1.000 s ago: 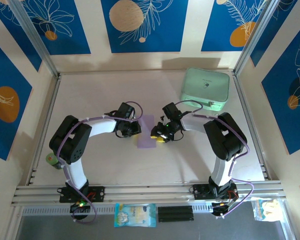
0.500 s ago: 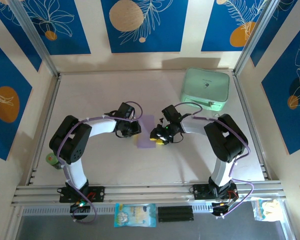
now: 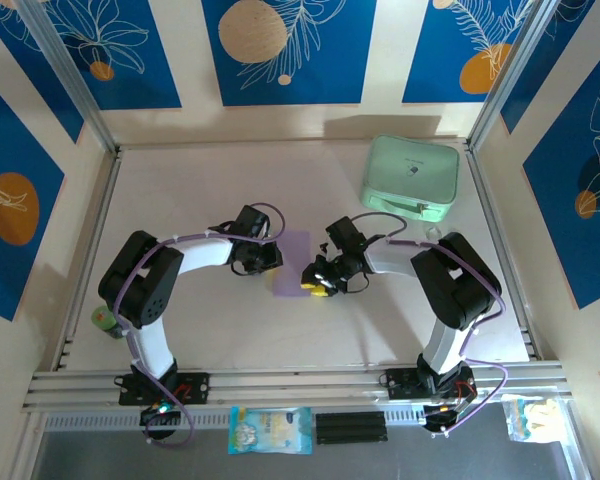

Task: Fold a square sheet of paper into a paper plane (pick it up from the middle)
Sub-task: Fold the triangle a second time at the center of the table.

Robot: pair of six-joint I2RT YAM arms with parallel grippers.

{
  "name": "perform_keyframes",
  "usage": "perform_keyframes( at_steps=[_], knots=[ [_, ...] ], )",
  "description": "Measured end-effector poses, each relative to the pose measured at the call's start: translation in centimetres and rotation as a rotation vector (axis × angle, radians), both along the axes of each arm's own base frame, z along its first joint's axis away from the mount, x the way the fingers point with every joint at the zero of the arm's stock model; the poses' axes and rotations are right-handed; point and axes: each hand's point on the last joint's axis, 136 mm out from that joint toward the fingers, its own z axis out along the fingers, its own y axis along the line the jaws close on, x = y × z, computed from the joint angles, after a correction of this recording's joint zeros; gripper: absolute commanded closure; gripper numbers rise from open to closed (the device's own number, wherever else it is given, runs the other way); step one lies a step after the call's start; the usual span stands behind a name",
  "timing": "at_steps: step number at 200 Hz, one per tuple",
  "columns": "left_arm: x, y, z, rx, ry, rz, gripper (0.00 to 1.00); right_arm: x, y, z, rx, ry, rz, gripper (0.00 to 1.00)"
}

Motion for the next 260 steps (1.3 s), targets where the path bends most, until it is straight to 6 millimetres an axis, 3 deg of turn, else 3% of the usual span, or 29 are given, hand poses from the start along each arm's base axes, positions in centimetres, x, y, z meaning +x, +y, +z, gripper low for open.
perform_keyframes(
  at_steps=[97,126,173,213,260],
  knots=[
    [-0.1,-0.2,0.1,-0.009,0.003,-0.004,0.84,1.7,0.3,0.5,0.048,-0.057,-0.043,0.78],
    [-0.3,-0.5,0.4,-0.028,0.01,-0.015,0.81,2.1,0.3,0.6,0.053,-0.064,-0.055,0.88],
    [-0.1,-1.1,3.2,-0.088,-0.035,-0.035,0.73,2.1,-0.1,1.2,0.05,-0.074,-0.055,0.95],
    [1.6,-1.5,5.1,-0.131,-0.084,-0.026,0.74,1.8,-1.3,1.6,0.038,-0.074,-0.058,0.97],
    [2.4,-2.0,3.1,-0.119,-0.044,-0.026,0.77,1.4,-1.8,1.5,0.027,-0.066,-0.04,0.96]
  ],
)
